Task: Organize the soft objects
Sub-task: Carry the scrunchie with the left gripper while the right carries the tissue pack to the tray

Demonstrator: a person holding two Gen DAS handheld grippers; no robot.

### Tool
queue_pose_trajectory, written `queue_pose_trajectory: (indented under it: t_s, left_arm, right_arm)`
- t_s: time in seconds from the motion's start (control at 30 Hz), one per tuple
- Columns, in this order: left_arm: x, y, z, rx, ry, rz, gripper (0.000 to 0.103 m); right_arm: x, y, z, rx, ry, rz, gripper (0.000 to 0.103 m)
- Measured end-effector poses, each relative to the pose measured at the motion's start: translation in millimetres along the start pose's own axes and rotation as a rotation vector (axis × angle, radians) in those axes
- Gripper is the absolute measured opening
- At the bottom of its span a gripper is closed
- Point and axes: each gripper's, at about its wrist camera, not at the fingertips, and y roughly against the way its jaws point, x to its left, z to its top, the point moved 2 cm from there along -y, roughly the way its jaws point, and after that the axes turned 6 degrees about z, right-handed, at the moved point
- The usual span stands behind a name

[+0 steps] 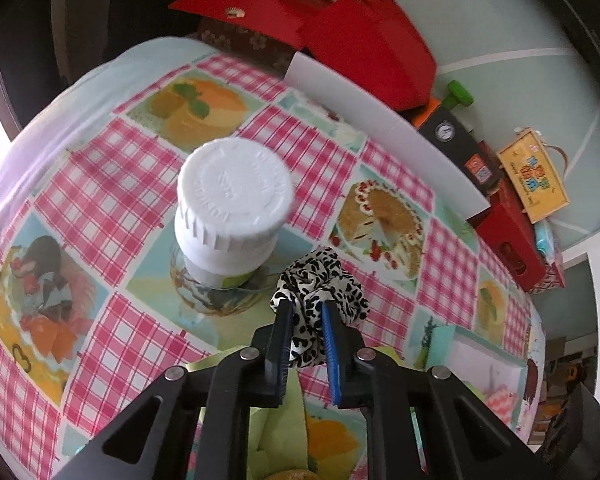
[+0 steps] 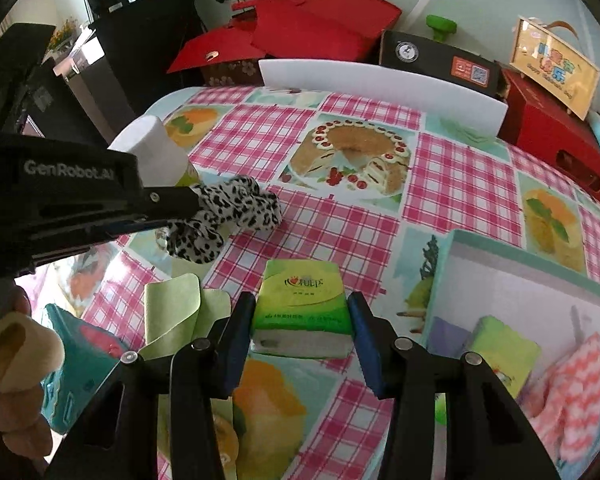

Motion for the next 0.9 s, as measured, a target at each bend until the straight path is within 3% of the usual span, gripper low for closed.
queue_pose_trajectory:
  t_s: [0.27,0.43,0.67,0.9]
  left_arm:
    - [-16.2,22.0,-7.8,-0.045,-0.023,-0.039,0.016]
    - [-31.4,44.5,-8.9,-0.095,-0.061,-0.08,0.016]
    - [-66.7,60.6,-19.1,-0.112,-0.148,-0.141,0.016]
    - [-115.0,56.1,-40.2,-0.076,-0.263,-0.187,0.016]
  right_arm:
    - [-5.3,21.8,-6.4,-0.041,-0.034,0.007,0.049]
    - [-10.0,53.2,-8.8,-0.113,-0.055,-0.013,0.049]
    - [-38.7,97.5,-16.5,-0.2,-0.123,-0.095,0.049]
    - [-89.9,133.0,-33.6,-0.246,-0.236,-0.219,0.049]
